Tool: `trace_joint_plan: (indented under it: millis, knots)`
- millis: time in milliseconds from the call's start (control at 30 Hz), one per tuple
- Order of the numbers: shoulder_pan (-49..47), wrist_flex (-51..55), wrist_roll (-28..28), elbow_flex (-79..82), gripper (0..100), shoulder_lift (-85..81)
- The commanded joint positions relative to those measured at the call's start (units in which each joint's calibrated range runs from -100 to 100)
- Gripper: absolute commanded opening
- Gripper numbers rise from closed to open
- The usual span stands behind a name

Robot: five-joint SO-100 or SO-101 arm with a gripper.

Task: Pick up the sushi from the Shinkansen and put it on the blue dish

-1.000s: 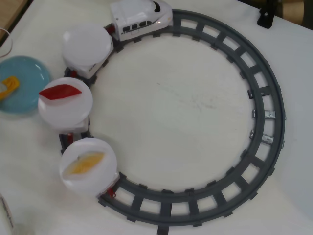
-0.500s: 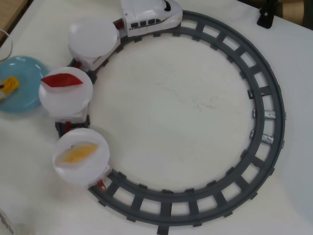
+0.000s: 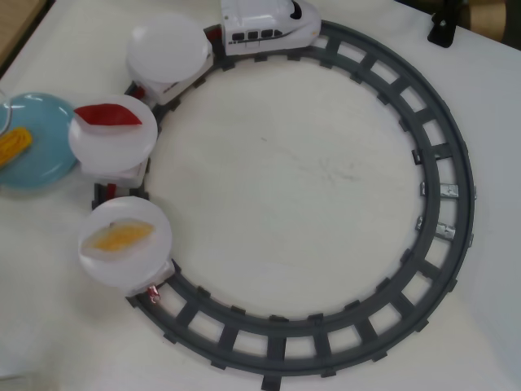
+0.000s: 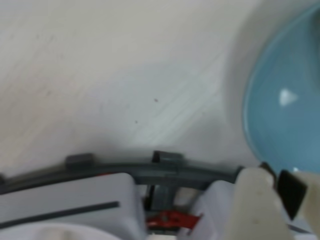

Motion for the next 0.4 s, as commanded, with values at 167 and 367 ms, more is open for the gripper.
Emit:
trace_joint_plan:
  millis: [167, 367]
  knots:
    - [1.0, -12.07, -2.55, 26.21, 3, -21.94]
    - [1.0, -15.21, -2.55, 38.92, 3, -33.56]
